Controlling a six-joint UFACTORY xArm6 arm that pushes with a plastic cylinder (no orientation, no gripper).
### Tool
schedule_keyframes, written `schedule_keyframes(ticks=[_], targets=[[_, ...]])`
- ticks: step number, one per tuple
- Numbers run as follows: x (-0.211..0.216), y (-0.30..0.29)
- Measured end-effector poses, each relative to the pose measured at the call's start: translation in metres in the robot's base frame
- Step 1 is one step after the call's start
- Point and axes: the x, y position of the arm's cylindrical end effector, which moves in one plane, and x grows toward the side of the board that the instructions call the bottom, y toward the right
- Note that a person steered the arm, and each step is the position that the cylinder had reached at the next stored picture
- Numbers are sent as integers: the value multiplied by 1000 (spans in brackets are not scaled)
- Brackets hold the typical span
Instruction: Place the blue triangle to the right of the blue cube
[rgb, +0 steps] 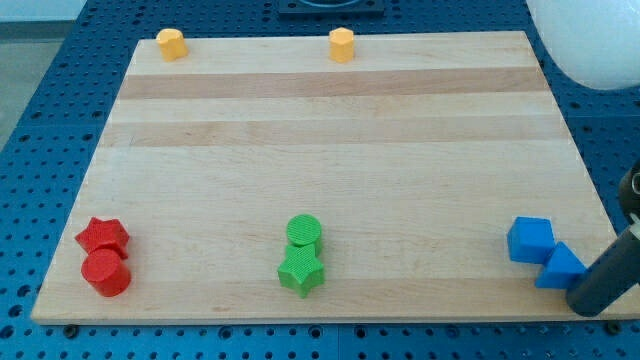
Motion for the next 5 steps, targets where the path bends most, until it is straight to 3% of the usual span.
schedule_keyframes(ticks=[5], targets=[[-33,-2]])
